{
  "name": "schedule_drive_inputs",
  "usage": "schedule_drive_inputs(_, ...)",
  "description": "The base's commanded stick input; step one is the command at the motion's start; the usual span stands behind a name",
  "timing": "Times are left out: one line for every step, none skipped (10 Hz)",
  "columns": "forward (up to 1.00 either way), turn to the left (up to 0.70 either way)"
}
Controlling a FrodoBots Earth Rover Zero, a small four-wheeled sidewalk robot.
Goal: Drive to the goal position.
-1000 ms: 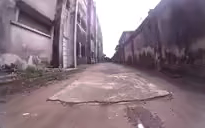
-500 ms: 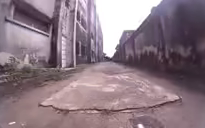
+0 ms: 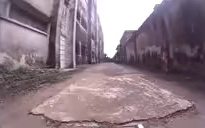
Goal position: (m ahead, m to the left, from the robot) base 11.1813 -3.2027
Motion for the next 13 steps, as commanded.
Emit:
schedule_drive_inputs(0.50,0.00)
schedule_drive_inputs(0.50,0.00)
schedule_drive_inputs(0.50,0.00)
schedule_drive_inputs(0.50,0.00)
schedule_drive_inputs(0.50,0.00)
schedule_drive_inputs(0.50,0.00)
schedule_drive_inputs(0.50,0.00)
schedule_drive_inputs(0.50,0.00)
schedule_drive_inputs(0.50,0.00)
schedule_drive_inputs(0.50,0.00)
schedule_drive_inputs(0.50,0.00)
schedule_drive_inputs(0.50,0.00)
schedule_drive_inputs(0.50,0.00)
